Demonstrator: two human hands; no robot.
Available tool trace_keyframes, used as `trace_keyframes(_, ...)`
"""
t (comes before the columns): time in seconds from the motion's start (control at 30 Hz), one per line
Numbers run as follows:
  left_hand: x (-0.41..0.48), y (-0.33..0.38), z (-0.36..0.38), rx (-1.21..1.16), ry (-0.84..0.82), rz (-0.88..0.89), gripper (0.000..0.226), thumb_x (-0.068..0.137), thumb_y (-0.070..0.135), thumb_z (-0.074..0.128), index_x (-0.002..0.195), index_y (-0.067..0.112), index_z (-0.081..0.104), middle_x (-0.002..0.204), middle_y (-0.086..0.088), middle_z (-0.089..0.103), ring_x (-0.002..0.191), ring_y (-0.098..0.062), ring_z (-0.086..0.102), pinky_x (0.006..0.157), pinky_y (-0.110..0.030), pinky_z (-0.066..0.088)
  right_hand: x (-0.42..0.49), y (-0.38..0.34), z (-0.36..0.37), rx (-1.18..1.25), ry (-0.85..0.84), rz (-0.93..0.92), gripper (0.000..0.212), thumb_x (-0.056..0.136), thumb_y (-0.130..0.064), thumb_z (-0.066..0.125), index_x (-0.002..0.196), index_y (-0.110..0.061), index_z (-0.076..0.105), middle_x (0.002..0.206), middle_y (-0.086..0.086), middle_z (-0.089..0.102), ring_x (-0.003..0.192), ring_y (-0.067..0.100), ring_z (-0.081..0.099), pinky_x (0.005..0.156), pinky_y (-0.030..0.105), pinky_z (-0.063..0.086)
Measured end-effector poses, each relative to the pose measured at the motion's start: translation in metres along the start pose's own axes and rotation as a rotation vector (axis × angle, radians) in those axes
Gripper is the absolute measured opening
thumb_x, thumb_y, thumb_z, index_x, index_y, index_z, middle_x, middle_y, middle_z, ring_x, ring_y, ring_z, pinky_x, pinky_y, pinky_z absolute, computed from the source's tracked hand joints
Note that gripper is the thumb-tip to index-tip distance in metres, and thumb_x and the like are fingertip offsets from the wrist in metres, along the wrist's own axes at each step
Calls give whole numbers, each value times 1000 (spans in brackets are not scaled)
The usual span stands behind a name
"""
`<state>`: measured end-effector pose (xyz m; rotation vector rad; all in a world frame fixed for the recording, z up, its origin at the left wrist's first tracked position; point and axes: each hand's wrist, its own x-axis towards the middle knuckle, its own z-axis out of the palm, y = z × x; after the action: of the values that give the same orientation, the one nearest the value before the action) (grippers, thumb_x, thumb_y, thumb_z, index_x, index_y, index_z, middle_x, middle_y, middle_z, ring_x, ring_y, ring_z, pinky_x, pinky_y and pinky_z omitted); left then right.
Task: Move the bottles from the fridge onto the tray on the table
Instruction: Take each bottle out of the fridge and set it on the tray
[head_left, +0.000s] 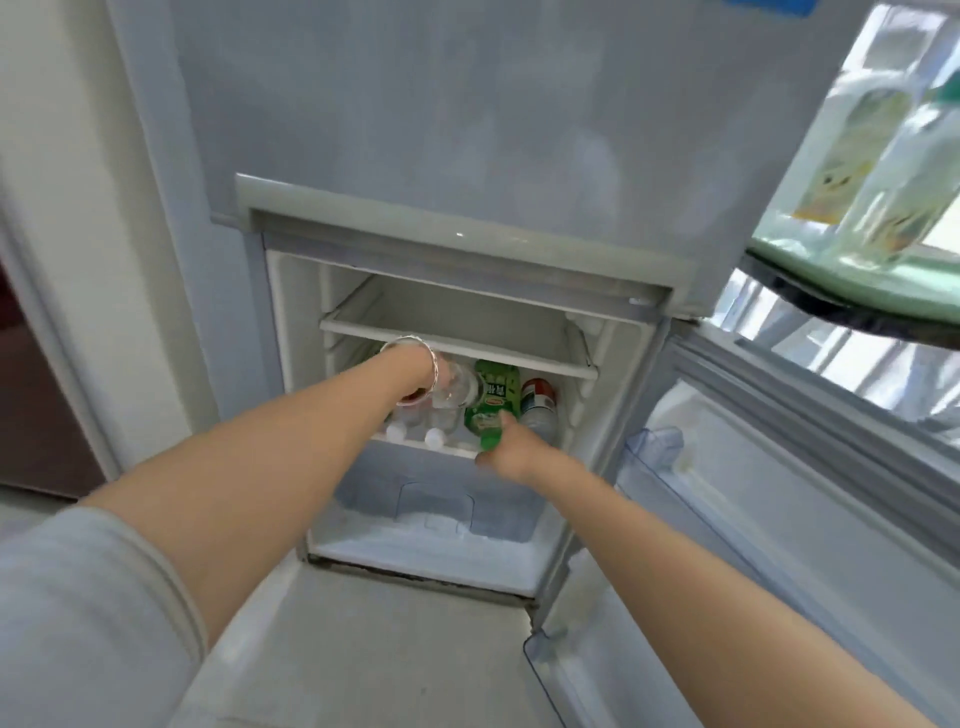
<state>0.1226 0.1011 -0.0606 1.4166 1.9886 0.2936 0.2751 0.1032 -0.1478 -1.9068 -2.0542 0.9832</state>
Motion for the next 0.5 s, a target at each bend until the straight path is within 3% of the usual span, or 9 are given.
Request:
trace_keyframes(0.03,-13,8,-5,39,-35,-34,27,94,24,55,113,3,55,72,-4,50,56,-11,46,53,-16,45,-11,-4,-6,-4,-13,-16,84,88,-21,63,154,-15,12,143,13,46,119,27,53,101,34,45)
trace_keyframes(0.1,-43,29,-17,138,-56,-40,31,94,29,52,115,5,50,71,-7,53,50,-13,45,46,-20,41,-37,-9,-22,-4,-18,-54,75,86,-14,65,149,-11,22,137,14,50,117,27,55,101,35,46)
trace_keyframes(0.23,-99,70,-38,225,-43,3,27,88,29,61,99,6,49,62,-5,50,46,-13,42,42,-20,37,-84,-11,-53,71,-18,-113,96,80,-10,70,154,-17,10,148,13,41,130,36,49,102,40,45)
trace_keyframes(0.33,-146,102,-48,215,-2,68,27,84,29,66,94,11,49,59,-2,46,44,-12,38,43,-19,34,-115,-9,-69,152,4,-182,95,74,-4,75,151,-14,20,144,11,47,129,33,50,96,40,48)
trace_keyframes(0.4,-171,122,-53,207,40,137,28,83,31,66,93,11,48,59,-2,43,42,-11,32,43,-19,29,-129,-9,-77,142,56,-196,107,58,-15,83,148,-13,25,143,7,49,133,29,47,108,43,42)
trace_keyframes(0.5,-215,154,-54,173,130,277,33,83,36,65,101,10,54,69,-4,50,45,-12,36,45,-21,31,-134,5,-98,274,115,-235,126,30,-32,84,143,-11,33,135,7,56,125,27,55,105,44,46)
